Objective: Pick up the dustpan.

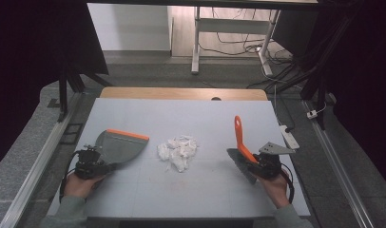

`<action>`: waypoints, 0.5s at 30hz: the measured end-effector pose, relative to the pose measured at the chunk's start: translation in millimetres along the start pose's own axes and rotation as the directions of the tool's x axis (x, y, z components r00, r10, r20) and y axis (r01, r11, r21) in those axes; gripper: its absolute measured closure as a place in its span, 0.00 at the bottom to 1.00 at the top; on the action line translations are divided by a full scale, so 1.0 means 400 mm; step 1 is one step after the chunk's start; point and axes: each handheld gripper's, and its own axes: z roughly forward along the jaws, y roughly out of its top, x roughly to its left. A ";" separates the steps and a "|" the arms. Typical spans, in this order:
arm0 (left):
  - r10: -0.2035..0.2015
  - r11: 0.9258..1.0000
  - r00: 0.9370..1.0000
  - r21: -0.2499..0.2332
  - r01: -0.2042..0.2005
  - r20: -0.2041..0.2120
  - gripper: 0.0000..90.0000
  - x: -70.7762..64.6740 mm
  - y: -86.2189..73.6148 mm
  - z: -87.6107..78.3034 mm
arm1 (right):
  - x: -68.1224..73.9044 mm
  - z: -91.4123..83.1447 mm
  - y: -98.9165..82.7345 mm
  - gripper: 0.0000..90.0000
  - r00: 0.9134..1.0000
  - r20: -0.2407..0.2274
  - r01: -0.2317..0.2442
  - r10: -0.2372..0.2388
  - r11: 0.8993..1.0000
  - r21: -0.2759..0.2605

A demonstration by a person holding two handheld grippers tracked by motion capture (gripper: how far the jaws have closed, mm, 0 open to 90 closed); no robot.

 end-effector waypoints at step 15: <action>0.033 0.996 0.999 -0.079 -0.032 0.010 0.68 0.006 -0.003 -0.026 | -0.002 -0.005 0.001 0.78 1.000 0.003 -0.006 0.006 1.000 -0.009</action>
